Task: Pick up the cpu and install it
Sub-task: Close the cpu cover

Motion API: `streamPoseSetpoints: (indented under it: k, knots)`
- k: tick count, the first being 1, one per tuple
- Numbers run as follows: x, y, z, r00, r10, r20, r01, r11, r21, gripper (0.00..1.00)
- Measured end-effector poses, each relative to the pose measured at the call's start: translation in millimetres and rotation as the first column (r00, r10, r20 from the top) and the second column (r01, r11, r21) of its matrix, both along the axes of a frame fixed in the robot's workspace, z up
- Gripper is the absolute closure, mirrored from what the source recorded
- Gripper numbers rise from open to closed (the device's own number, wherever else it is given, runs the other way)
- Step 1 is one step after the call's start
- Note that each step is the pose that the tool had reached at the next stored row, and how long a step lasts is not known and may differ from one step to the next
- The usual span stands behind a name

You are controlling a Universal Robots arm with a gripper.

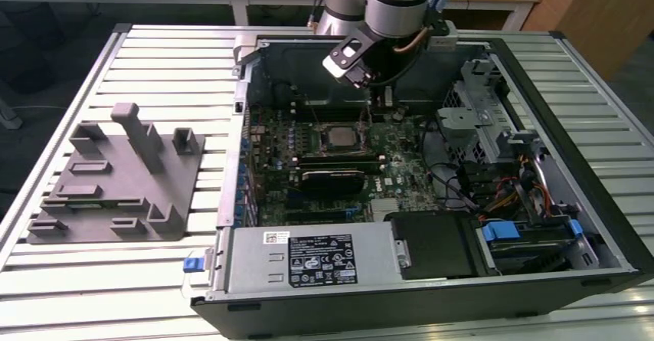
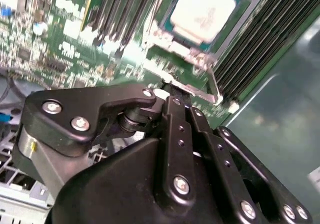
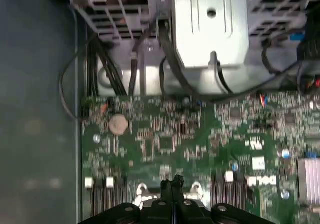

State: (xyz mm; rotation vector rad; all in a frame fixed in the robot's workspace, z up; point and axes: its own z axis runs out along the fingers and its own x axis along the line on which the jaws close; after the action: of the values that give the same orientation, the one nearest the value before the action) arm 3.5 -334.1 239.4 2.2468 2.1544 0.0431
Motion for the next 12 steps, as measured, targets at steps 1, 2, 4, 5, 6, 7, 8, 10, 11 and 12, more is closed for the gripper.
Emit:
streamPoseSetpoints:
  k: [1,2,4,5,6,7,8,10,11,12]
  knots:
    - [-4.1,0.0,0.0,1.0000,0.000,0.0004,0.000,1.0000,0.0000,0.89]
    - [-8.0,0.0,0.0,1.0000,0.000,0.0007,0.000,1.0000,0.0000,0.89]
    - [-15.5,0.0,0.1,1.0000,0.000,0.0013,0.000,1.0000,-0.0002,0.89]
    - [-19.5,0.0,0.0,1.0000,-0.001,0.0017,0.001,1.0000,-0.0002,0.89]
    - [-23.4,0.0,0.0,1.0000,-0.001,0.0021,0.001,1.0000,-0.0002,0.89]
    - [-27.0,0.0,0.0,1.0000,-0.001,0.0024,0.001,1.0000,-0.0002,0.89]
    - [-30.6,0.0,0.0,1.0000,-0.001,0.0027,0.001,1.0000,-0.0001,0.89]
    - [-36.2,0.0,0.0,1.0000,-0.001,0.0031,0.001,1.0000,-0.0001,0.89]
    - [-38.0,0.0,-0.1,1.0000,-0.001,0.0032,0.001,1.0000,0.0000,0.89]
    - [-39.5,0.1,-0.2,1.0000,-0.001,0.0032,0.001,1.0000,0.0000,0.89]
